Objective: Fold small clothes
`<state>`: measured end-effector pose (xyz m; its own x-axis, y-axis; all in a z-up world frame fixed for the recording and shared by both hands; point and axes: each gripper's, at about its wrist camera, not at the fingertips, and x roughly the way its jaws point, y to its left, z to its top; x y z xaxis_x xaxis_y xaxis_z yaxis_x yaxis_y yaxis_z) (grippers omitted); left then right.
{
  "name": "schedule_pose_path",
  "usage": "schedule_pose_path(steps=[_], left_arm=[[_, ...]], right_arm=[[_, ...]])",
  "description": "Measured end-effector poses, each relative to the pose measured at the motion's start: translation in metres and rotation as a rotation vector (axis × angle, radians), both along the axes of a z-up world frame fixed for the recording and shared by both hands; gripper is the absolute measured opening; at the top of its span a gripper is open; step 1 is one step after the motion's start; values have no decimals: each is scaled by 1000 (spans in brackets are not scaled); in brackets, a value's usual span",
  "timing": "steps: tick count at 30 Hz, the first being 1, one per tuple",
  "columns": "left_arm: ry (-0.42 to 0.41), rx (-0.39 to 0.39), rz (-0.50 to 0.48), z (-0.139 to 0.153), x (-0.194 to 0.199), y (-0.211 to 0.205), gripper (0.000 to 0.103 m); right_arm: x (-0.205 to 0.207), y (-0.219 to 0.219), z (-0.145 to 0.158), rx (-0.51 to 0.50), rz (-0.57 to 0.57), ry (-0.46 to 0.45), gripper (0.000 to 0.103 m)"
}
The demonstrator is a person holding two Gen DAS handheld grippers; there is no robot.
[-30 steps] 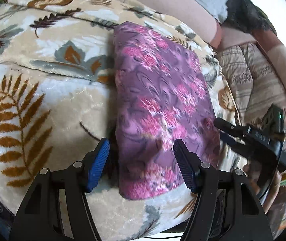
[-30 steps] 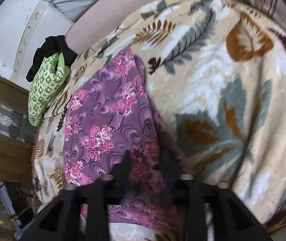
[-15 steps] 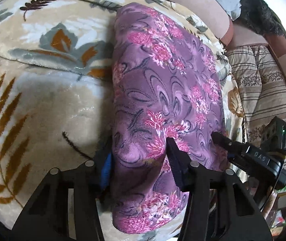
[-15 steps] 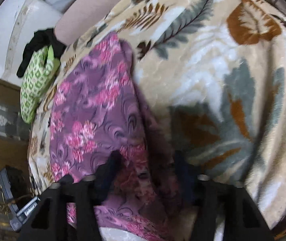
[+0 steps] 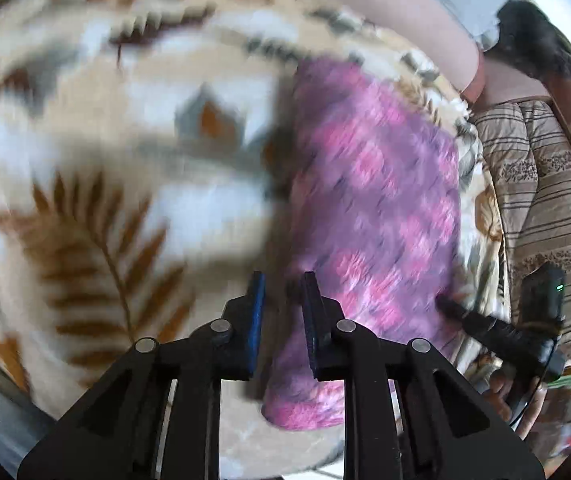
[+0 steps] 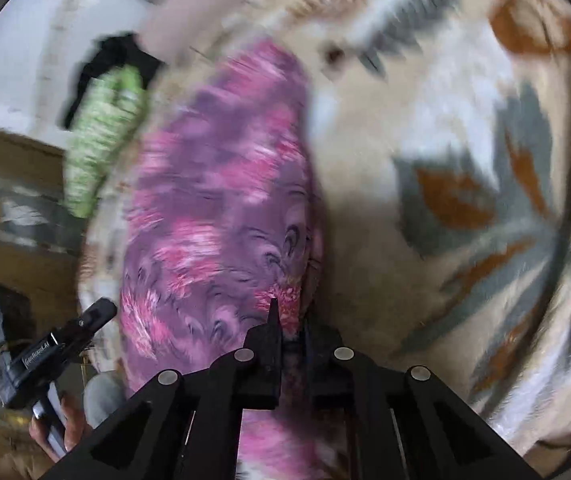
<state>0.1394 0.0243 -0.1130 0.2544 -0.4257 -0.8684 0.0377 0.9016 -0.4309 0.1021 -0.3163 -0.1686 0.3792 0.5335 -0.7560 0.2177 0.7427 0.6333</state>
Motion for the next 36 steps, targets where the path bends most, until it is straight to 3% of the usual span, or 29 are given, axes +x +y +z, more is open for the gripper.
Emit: schedule_pose_path(steps=[2, 3, 4, 5, 6, 7, 9, 12, 14, 15, 16, 17, 18, 20, 23, 25, 28, 32, 36], left_arm=[[-18, -53, 1, -4, -18, 4, 20], [-30, -55, 0, -4, -24, 5, 28], [-41, -55, -9, -3, -32, 5, 34], [-51, -60, -15, -2, -38, 5, 46], [-62, -72, -8, -2, -44, 6, 54], [-71, -79, 3, -3, -49, 7, 56], [-69, -71, 0, -5, -51, 3, 57], [-58, -31, -28, -11, -51, -6, 57], [-62, -23, -25, -15, -52, -10, 57], [-66, -18, -18, -16, -53, -12, 56], [-74, -13, -25, -14, -54, -15, 54], [-91, 0, -36, -10, -56, -19, 38], [-104, 1, -48, -5, -59, -22, 31], [-151, 10, -72, 5, -66, -26, 29], [-165, 118, -109, -2, -70, -41, 30], [-163, 171, -116, -12, -70, -43, 30], [-204, 198, -124, -3, -74, -45, 30], [-236, 261, -121, 7, -88, -43, 39], [-306, 406, -74, 27, -105, -41, 43]], right_arm=[[-11, -8, 16, -10, -49, -65, 10], [-18, -11, 22, -22, -76, -90, 12], [-27, -13, 26, -23, -109, -108, 19], [-37, -14, 28, -6, -131, -121, 34], [-43, -12, 29, 11, -132, -129, 41], [-48, -8, 31, 34, -113, -143, 43], [-54, 5, 34, 10, -61, -154, 43], [-58, 30, 31, -143, -4, -102, 40], [-54, 37, 19, -174, 25, -47, 25], [-52, 38, 15, -198, 30, -31, 22], [-50, 40, 15, -232, 30, -30, 9], [-50, 39, 19, -241, 27, -45, 6], [-54, 40, 29, -254, 25, -86, 5], [-60, 44, 45, -336, 12, -145, 5], [-62, 42, 35, -385, -11, -96, 5], [-52, 43, 10, -365, 22, 7, 5], [-54, 40, 19, -331, -1, -35, 6], [-64, 36, 24, -286, -43, -48, 8], [-87, 31, 41, -309, -89, -107, 9]])
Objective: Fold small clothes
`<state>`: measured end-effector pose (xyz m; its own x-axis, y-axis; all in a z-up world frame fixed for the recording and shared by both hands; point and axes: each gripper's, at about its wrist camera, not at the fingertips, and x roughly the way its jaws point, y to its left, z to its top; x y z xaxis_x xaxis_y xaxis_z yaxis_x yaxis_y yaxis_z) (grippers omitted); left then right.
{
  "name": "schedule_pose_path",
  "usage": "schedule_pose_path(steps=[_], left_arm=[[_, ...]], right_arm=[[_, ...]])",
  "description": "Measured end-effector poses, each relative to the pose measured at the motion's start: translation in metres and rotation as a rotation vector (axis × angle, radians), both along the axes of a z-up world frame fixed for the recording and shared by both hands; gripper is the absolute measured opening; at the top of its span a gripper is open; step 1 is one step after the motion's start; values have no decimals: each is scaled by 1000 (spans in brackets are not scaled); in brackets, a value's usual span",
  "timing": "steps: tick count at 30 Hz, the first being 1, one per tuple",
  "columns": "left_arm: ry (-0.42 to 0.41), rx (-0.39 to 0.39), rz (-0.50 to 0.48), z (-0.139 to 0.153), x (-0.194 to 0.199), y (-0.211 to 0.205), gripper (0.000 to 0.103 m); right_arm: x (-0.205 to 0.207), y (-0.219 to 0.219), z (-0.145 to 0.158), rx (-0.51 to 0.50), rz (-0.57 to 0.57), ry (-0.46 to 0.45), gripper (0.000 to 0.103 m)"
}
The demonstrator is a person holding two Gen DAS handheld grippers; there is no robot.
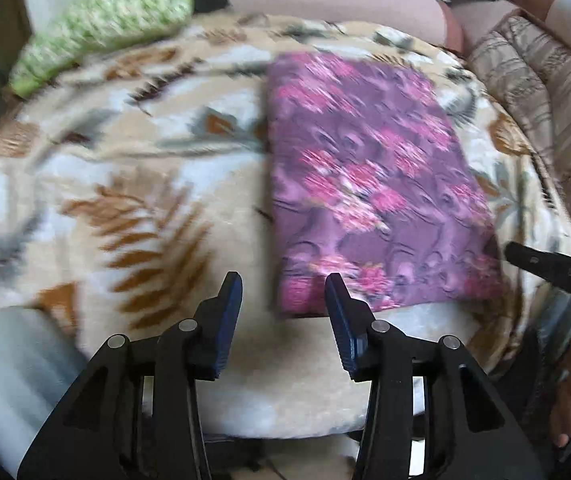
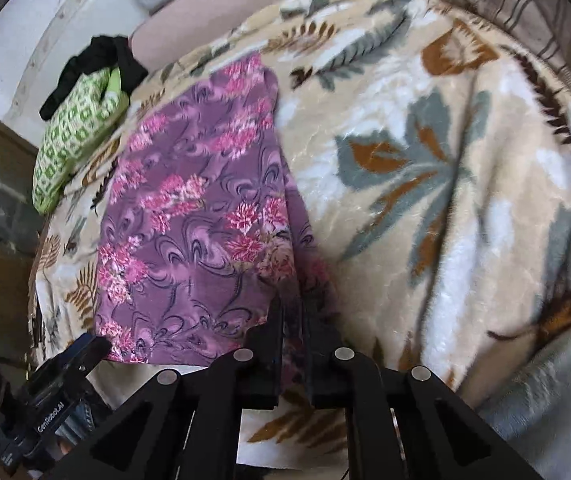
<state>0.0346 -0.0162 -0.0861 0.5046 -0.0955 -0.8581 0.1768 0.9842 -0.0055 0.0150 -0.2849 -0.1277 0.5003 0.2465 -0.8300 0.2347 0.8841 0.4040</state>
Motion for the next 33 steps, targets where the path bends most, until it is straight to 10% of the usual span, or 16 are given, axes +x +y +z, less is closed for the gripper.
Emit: schedule_pose_path(steps=[3, 5, 8, 21, 33], left_arm=[[-74, -14, 57, 27, -12, 10, 49], [-98, -7, 91, 39, -17, 16, 63], [-112, 33, 119, 52, -24, 20, 65], [-257, 42, 144, 122, -56, 9, 66], [-251, 37, 159, 135, -58, 13, 66]], right_arm=[[-17, 6, 19, 1, -6, -83, 15], [-27, 13, 32, 4, 16, -119, 47], [-46, 24, 58, 12, 36, -183, 70], [-84, 34, 142, -107, 7, -241, 71], [-83, 48, 147, -167, 22, -239, 71]])
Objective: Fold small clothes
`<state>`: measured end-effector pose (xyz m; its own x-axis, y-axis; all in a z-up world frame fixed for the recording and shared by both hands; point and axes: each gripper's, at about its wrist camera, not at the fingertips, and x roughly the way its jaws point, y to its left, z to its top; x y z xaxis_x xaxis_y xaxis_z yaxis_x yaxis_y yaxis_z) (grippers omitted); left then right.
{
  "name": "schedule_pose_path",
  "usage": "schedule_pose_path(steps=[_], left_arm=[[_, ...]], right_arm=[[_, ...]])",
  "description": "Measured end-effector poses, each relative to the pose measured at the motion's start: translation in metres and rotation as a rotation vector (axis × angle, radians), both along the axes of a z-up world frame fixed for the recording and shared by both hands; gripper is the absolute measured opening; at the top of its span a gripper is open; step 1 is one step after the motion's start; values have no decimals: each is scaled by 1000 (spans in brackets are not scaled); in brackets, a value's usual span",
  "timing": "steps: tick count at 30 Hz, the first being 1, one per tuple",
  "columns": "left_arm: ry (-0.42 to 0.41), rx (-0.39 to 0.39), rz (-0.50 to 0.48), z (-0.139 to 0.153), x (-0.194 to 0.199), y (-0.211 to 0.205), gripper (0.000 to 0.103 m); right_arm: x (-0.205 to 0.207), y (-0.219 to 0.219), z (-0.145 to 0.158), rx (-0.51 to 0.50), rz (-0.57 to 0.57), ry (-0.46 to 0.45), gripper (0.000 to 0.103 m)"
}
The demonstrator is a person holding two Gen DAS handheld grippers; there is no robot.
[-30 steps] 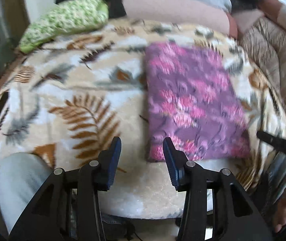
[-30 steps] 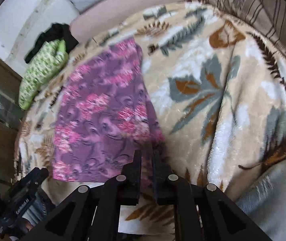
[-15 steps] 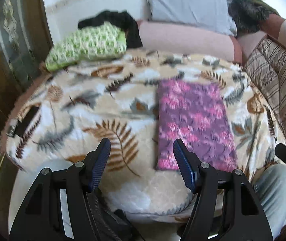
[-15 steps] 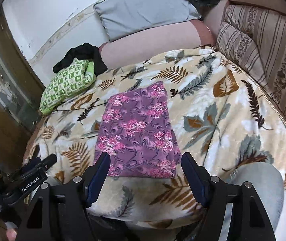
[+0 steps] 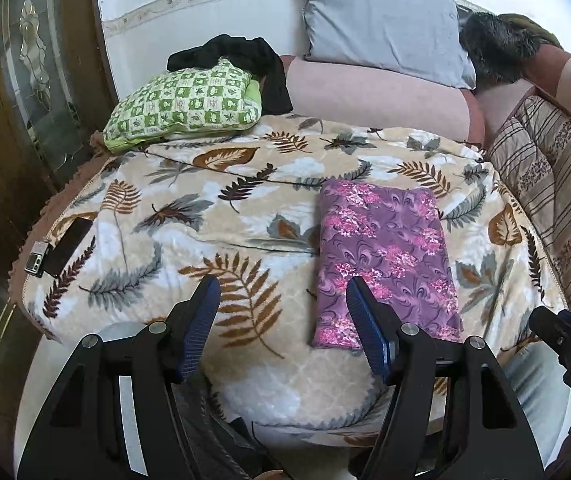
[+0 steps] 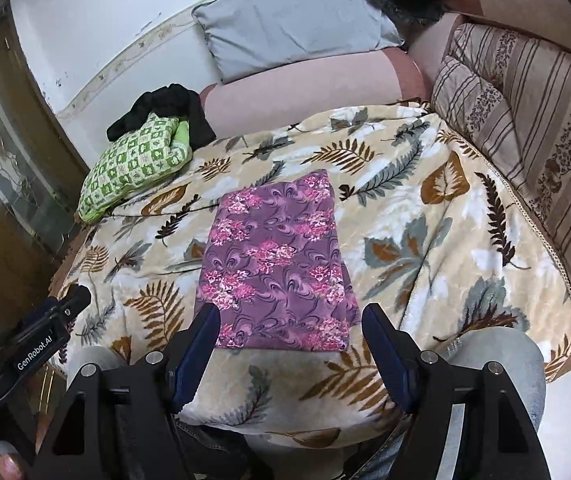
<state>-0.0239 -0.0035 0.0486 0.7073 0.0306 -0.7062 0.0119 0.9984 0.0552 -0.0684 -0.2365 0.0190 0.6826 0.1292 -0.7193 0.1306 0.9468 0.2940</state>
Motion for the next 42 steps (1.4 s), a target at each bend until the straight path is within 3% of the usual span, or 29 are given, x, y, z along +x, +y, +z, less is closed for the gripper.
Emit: schedule_pose_path(steps=[42], left_arm=[[-28, -13, -29, 8, -4, -3, 66]], right_arm=[[-3, 14, 20, -84, 34, -29, 71]])
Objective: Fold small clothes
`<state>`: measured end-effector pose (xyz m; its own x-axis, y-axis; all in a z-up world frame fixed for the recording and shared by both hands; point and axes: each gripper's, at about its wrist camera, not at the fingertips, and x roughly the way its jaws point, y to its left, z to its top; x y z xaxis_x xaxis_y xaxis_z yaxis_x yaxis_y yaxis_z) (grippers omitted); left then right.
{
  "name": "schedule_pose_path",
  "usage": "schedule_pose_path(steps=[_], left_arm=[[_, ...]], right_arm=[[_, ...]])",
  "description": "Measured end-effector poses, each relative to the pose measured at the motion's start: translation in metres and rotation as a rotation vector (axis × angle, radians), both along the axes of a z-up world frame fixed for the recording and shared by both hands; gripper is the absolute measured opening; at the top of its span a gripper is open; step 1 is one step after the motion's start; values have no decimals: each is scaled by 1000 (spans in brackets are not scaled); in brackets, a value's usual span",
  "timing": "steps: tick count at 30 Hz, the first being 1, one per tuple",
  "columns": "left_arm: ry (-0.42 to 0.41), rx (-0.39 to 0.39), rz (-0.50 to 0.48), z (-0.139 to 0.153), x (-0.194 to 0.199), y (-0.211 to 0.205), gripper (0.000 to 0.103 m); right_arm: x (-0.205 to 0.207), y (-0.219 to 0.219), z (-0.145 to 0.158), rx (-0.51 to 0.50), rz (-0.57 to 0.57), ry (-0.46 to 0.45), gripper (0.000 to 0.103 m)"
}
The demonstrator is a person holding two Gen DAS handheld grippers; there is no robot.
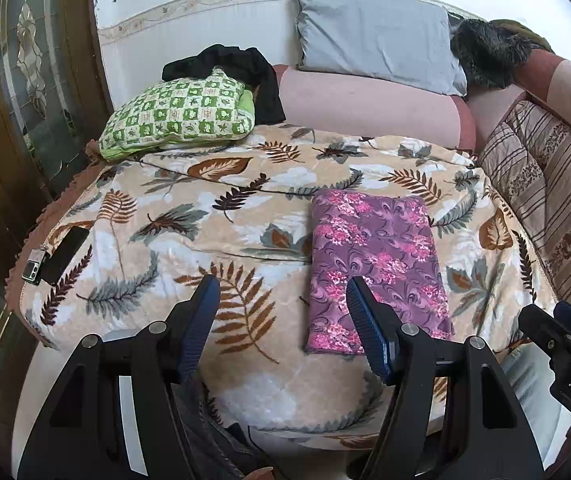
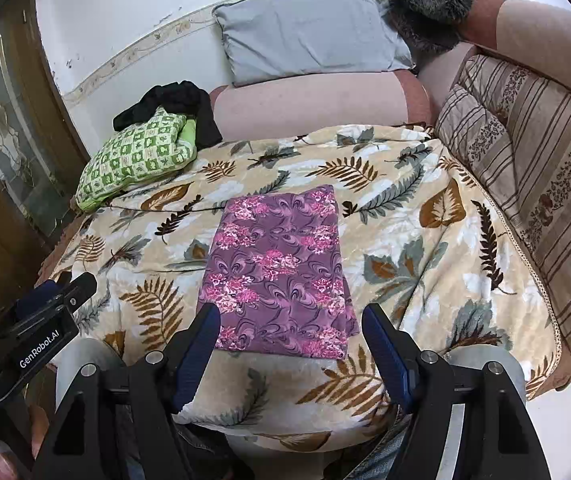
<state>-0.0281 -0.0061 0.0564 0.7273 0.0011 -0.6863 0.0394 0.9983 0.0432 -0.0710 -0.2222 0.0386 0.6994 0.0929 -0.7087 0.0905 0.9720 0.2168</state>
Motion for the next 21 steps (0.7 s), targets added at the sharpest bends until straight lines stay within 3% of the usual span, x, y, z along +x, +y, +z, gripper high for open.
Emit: schedule_pose_path(steps=[21], left_arm=[[0, -2, -3, 1, -2, -3, 66]], right_arm=[[-1, 2, 1, -5, -1, 0, 71]])
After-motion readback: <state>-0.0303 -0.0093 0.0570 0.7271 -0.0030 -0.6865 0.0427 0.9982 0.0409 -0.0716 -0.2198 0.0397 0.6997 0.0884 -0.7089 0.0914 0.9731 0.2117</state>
